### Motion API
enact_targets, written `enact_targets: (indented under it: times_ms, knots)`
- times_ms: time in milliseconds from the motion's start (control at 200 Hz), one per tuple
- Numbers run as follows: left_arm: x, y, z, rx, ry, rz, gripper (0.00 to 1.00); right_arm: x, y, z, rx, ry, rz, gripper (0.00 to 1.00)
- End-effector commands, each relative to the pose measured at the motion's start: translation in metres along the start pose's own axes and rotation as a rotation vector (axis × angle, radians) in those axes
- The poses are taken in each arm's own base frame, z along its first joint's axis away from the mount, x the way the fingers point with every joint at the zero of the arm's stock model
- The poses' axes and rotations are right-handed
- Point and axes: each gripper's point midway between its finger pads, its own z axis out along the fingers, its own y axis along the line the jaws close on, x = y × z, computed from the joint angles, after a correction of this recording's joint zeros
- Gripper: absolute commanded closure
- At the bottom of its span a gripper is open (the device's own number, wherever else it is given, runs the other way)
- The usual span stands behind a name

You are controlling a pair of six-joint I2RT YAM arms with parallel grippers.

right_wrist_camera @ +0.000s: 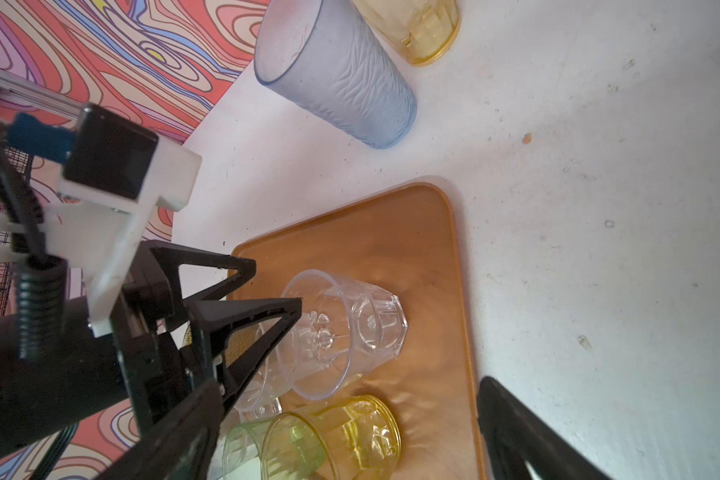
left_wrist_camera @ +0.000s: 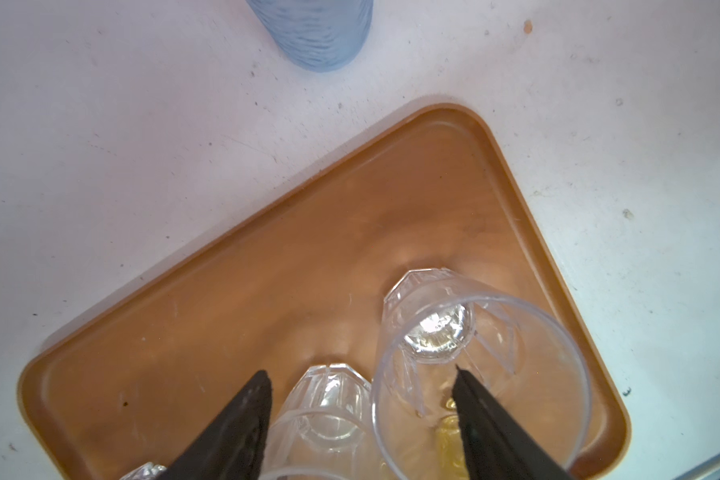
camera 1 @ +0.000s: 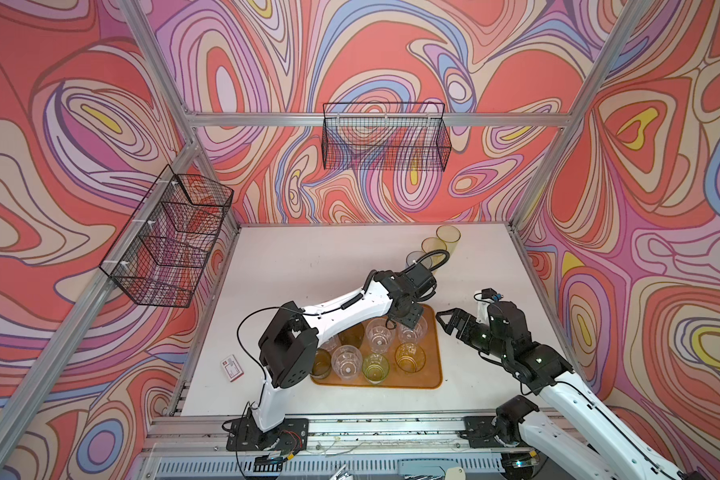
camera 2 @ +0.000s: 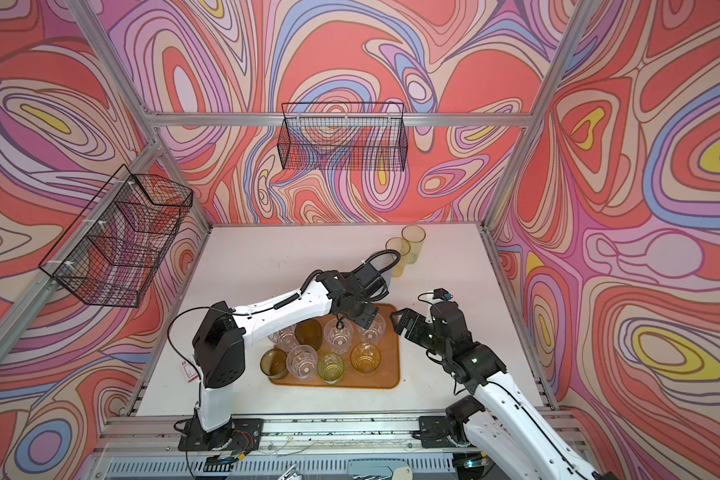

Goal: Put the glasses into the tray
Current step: 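Lower the clear glass onto the tray beside the other clear glasses, then open the left gripper and move it toward the pale blue glass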

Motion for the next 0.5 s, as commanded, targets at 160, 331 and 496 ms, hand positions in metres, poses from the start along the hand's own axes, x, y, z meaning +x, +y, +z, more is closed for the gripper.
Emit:
enact_targets:
  times_ms: [160, 331, 496]
  knots:
    - [-0.029, 0.017, -0.036, -0.031, -0.147, -0.023, 0.04, -0.021, 0.016, -0.010, -0.012, -0.052, 0.019, 0.02]
    - [-0.040, 0.035, -0.049, 0.009, -0.211, -0.099, 0.00, -0.026, 0.015, -0.012, 0.008, -0.067, 0.030, 0.02]
    - [-0.058, 0.050, -0.060, 0.077, -0.256, -0.183, 0.00, -0.029, 0.025, -0.013, -0.050, -0.085, 0.027, 0.02]
